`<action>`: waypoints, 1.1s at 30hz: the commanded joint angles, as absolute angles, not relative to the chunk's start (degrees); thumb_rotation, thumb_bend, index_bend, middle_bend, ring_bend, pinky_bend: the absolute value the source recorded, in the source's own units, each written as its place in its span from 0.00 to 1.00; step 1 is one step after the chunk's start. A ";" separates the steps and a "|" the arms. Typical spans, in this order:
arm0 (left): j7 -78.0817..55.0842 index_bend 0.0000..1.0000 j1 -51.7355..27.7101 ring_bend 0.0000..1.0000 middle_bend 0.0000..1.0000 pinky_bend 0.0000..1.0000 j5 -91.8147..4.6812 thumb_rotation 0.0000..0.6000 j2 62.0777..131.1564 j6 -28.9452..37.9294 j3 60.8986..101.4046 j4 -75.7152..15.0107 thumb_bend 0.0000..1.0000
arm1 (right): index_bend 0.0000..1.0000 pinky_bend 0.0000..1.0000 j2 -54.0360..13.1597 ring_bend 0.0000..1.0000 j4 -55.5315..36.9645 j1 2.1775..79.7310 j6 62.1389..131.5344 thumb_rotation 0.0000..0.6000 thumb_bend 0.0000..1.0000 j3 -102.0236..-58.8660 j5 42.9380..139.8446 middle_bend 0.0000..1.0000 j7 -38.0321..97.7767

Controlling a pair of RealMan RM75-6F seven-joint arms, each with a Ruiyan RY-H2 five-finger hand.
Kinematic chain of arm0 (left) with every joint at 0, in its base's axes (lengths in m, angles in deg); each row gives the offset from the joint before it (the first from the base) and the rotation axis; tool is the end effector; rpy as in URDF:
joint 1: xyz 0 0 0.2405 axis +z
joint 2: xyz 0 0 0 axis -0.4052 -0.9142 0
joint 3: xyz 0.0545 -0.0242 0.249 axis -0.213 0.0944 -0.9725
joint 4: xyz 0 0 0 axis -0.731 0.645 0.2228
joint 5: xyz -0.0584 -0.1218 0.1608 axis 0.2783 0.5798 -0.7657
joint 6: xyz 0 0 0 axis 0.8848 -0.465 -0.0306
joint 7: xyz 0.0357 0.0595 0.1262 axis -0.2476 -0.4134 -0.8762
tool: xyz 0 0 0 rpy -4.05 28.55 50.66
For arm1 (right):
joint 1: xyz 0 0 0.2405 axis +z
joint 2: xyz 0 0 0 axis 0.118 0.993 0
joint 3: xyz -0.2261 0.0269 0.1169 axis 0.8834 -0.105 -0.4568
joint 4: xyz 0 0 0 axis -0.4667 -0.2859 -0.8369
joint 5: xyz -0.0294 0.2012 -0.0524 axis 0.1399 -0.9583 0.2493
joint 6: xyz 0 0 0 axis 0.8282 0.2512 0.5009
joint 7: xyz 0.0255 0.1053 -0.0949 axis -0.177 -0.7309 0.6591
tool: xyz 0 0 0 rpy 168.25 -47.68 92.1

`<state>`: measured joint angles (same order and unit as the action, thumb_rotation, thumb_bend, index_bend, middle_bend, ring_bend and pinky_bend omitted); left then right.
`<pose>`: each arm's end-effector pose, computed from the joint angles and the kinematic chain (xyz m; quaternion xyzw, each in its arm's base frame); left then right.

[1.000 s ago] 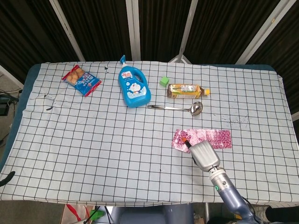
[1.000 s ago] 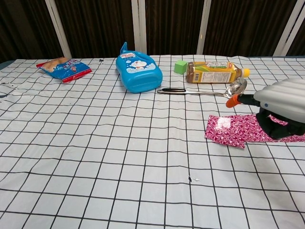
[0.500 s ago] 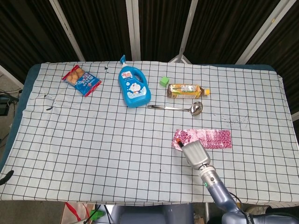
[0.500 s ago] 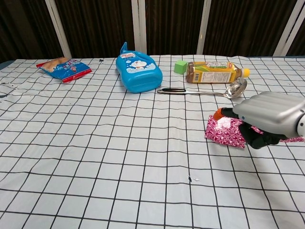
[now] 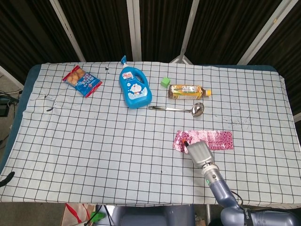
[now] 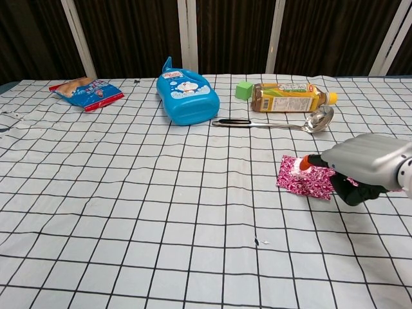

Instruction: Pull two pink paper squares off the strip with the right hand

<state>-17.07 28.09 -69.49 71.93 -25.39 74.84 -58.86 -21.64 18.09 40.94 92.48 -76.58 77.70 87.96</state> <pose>-0.3025 0.1281 0.1942 -0.5516 -0.3723 -0.3674 0.6496 -0.1807 -0.2749 -0.0125 0.7992 -0.3246 0.1840 0.4713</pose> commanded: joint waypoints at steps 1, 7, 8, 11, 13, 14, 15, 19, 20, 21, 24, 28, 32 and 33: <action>-17.15 0.14 28.04 0.00 0.00 0.08 -69.41 1.00 71.96 -25.30 74.86 -58.88 0.28 | 0.17 0.69 -21.72 0.87 17.85 41.24 92.52 1.00 0.85 -76.17 77.50 0.85 87.68; -17.32 0.14 27.98 0.00 0.00 0.08 -69.39 1.00 71.97 -25.21 74.84 -58.93 0.28 | 0.17 0.69 -22.46 0.87 17.11 42.11 92.67 1.00 0.85 -75.38 77.13 0.85 87.19; -17.29 0.14 27.99 0.00 0.00 0.08 -69.33 1.00 71.96 -25.22 74.86 -58.93 0.28 | 0.17 0.69 -22.64 0.87 16.93 42.30 92.68 1.00 0.85 -75.28 76.99 0.85 87.20; -17.20 0.14 28.01 0.00 0.00 0.08 -69.15 1.00 71.94 -25.28 74.96 -58.92 0.27 | 0.17 0.70 -23.09 0.87 16.33 42.84 92.68 1.00 0.85 -75.09 76.26 0.85 87.20; -17.09 0.14 27.99 0.00 0.00 0.08 -69.03 1.00 71.89 -25.25 75.01 -58.90 0.27 | 0.17 0.70 -23.33 0.87 15.91 43.16 92.73 1.00 0.85 -74.93 75.78 0.85 87.22; -17.03 0.14 27.99 0.00 0.00 0.08 -68.98 1.00 71.86 -25.23 75.02 -58.90 0.27 | 0.17 0.69 -23.43 0.87 15.72 43.27 92.73 1.00 0.85 -74.81 75.54 0.85 87.17; -17.00 0.14 27.98 0.00 0.00 0.08 -68.92 1.00 71.85 -25.22 75.06 -58.88 0.27 | 0.17 0.69 -23.49 0.87 15.55 43.37 92.74 1.00 0.85 -74.71 75.35 0.85 87.06; -17.07 0.14 27.92 0.00 0.00 0.08 -68.75 1.00 71.86 -25.11 75.11 -58.86 0.28 | 0.17 0.70 -23.57 0.87 14.97 43.68 92.84 1.00 0.85 -74.26 74.81 0.85 86.63; -17.14 0.14 27.89 0.00 0.00 0.08 -68.76 1.00 71.88 -25.06 75.10 -58.86 0.27 | 0.17 0.70 -23.57 0.87 14.87 43.77 92.87 1.00 0.85 -74.11 74.72 0.85 86.60; -17.24 0.14 27.87 0.00 0.00 0.08 -68.80 1.00 71.90 -25.02 75.07 -58.88 0.27 | 0.17 0.70 -23.59 0.87 14.82 43.86 92.91 1.00 0.85 -74.00 74.65 0.85 86.54; -17.54 0.14 27.83 0.00 0.00 0.08 -68.91 1.00 71.98 -24.96 74.99 -58.93 0.28 | 0.17 0.69 -23.66 0.87 14.79 44.14 92.94 1.00 0.85 -73.81 74.57 0.85 86.34; -17.77 0.14 27.88 0.00 0.00 0.08 -68.90 1.00 72.05 -25.06 74.98 -59.04 0.27 | 0.17 0.70 -23.95 0.87 15.01 44.57 93.09 1.00 0.85 -73.54 74.66 0.85 86.21; -17.75 0.14 27.85 0.00 0.00 0.08 -68.90 1.00 72.06 -25.00 74.95 -59.05 0.28 | 0.17 0.69 -24.71 0.87 15.38 45.29 93.43 1.00 0.85 -73.30 74.63 0.85 86.72; -17.71 0.14 27.84 0.00 0.00 0.08 -68.91 1.00 72.04 -24.99 74.95 -59.05 0.28 | 0.17 0.69 -24.96 0.87 15.47 45.48 93.54 1.00 0.85 -73.29 74.53 0.85 86.88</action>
<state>-17.70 27.84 -68.91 72.04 -24.99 74.95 -59.05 -24.86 15.40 45.38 93.47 -73.31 74.58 86.79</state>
